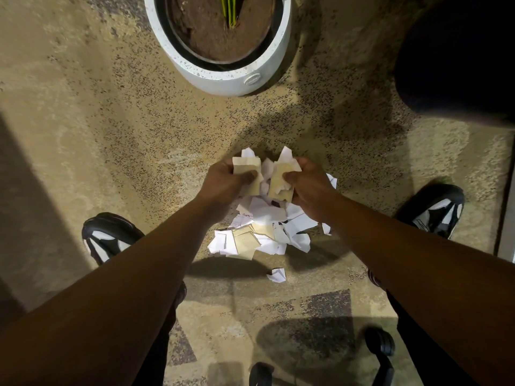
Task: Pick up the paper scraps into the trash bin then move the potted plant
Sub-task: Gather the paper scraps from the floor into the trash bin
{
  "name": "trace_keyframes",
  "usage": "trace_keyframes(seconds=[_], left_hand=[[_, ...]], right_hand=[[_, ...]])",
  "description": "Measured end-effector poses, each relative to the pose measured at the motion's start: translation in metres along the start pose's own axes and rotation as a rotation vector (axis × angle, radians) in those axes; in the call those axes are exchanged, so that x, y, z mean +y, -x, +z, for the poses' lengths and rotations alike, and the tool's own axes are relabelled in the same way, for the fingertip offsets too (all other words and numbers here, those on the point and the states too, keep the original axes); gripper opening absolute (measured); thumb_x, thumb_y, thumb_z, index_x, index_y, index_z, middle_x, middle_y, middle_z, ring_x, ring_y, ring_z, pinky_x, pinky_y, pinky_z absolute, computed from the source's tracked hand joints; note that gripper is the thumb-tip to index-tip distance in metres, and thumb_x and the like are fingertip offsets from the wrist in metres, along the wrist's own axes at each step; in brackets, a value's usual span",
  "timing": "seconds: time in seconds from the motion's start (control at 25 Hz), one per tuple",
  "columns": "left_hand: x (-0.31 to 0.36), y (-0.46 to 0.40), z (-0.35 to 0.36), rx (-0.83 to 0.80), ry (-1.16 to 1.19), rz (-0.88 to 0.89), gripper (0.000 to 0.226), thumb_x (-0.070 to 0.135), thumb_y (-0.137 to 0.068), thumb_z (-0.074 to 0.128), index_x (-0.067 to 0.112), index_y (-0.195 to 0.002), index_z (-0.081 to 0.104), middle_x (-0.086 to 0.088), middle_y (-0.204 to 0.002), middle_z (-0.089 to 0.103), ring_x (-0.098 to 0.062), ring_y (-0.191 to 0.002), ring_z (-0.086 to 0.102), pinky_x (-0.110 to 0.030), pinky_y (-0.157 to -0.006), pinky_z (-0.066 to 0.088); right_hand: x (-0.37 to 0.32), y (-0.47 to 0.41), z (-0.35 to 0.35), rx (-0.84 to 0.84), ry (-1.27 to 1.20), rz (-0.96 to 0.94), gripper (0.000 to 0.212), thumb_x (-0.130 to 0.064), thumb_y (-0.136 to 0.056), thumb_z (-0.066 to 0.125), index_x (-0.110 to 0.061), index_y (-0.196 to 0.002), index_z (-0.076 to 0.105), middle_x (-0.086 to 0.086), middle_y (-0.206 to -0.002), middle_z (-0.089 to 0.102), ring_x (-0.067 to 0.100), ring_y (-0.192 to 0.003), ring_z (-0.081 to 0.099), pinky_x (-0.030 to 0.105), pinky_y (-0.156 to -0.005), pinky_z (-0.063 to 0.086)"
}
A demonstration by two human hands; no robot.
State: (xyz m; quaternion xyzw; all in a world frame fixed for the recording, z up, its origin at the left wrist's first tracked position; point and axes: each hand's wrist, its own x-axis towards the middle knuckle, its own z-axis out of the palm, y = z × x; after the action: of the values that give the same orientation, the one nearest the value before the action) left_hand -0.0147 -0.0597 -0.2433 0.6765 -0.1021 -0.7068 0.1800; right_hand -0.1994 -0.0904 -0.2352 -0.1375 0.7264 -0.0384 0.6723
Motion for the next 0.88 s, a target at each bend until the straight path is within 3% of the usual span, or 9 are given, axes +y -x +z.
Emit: trace_keyframes(seconds=[0.12,0.2,0.28,0.48,0.68,0.8,0.88], left_hand=[[-0.008,0.010,-0.013,0.064,-0.181,-0.038,0.027,0.011,-0.094,0.066,0.004,-0.119,0.067,-0.013,-0.105,0.072,-0.031,-0.097,0.068,-0.044,-0.082,0.058],[-0.021,0.014,-0.010,0.103,-0.285,-0.127,0.026,0.016,-0.096,0.064,0.006,-0.119,0.066,-0.013,-0.105,0.070,-0.030,-0.094,0.066,-0.040,-0.078,0.056],[-0.031,0.014,0.002,0.101,-0.187,-0.202,0.026,0.021,-0.099,0.060,0.009,-0.121,0.063,-0.013,-0.108,0.068,-0.029,-0.094,0.065,-0.042,-0.081,0.057],[-0.039,0.007,0.031,0.132,0.156,-0.196,0.024,0.015,-0.102,0.049,0.015,-0.123,0.061,-0.013,-0.115,0.069,-0.027,-0.096,0.067,-0.039,-0.077,0.058],[-0.040,0.009,0.027,0.120,0.167,-0.108,0.022,0.015,-0.097,0.052,0.013,-0.109,0.071,-0.017,-0.107,0.074,-0.037,-0.104,0.071,-0.054,-0.093,0.056],[-0.033,0.015,0.027,0.087,0.123,-0.079,0.026,0.019,-0.095,0.053,0.011,-0.111,0.072,-0.016,-0.106,0.075,-0.036,-0.103,0.071,-0.052,-0.093,0.056],[-0.024,0.022,0.028,0.067,0.106,-0.075,0.024,0.018,-0.099,0.054,0.009,-0.114,0.070,-0.014,-0.104,0.075,-0.035,-0.102,0.070,-0.048,-0.089,0.057]], right_hand=[[0.005,0.000,-0.008,0.103,0.449,-0.134,0.048,-0.008,-0.090,0.049,-0.022,-0.136,0.054,0.007,-0.125,0.062,0.029,-0.114,0.059,0.037,-0.088,0.051],[0.010,0.003,-0.005,0.125,0.662,-0.207,0.046,-0.012,-0.096,0.044,-0.021,-0.141,0.051,0.006,-0.139,0.057,0.028,-0.125,0.054,0.034,-0.098,0.045],[0.014,0.007,0.004,0.092,0.751,-0.236,0.046,-0.013,-0.099,0.042,-0.020,-0.144,0.047,0.007,-0.147,0.052,0.029,-0.133,0.049,0.035,-0.106,0.040],[0.018,0.014,0.030,0.007,0.418,-0.137,0.045,-0.020,-0.098,0.058,-0.021,-0.140,0.042,-0.004,-0.118,0.054,0.020,-0.107,0.056,0.032,-0.083,0.044],[0.024,0.022,0.032,-0.147,0.240,-0.124,0.045,-0.014,-0.094,0.065,-0.019,-0.136,0.050,0.000,-0.116,0.064,0.021,-0.109,0.063,0.043,-0.097,0.054],[0.022,0.029,0.026,-0.172,0.212,-0.150,0.047,-0.010,-0.087,0.073,-0.022,-0.128,0.055,-0.002,-0.110,0.067,0.020,-0.104,0.067,0.040,-0.089,0.058],[0.017,0.037,0.017,-0.088,0.297,-0.199,0.042,-0.008,-0.089,0.067,-0.027,-0.123,0.055,-0.009,-0.100,0.063,0.018,-0.100,0.064,0.034,-0.081,0.056]])
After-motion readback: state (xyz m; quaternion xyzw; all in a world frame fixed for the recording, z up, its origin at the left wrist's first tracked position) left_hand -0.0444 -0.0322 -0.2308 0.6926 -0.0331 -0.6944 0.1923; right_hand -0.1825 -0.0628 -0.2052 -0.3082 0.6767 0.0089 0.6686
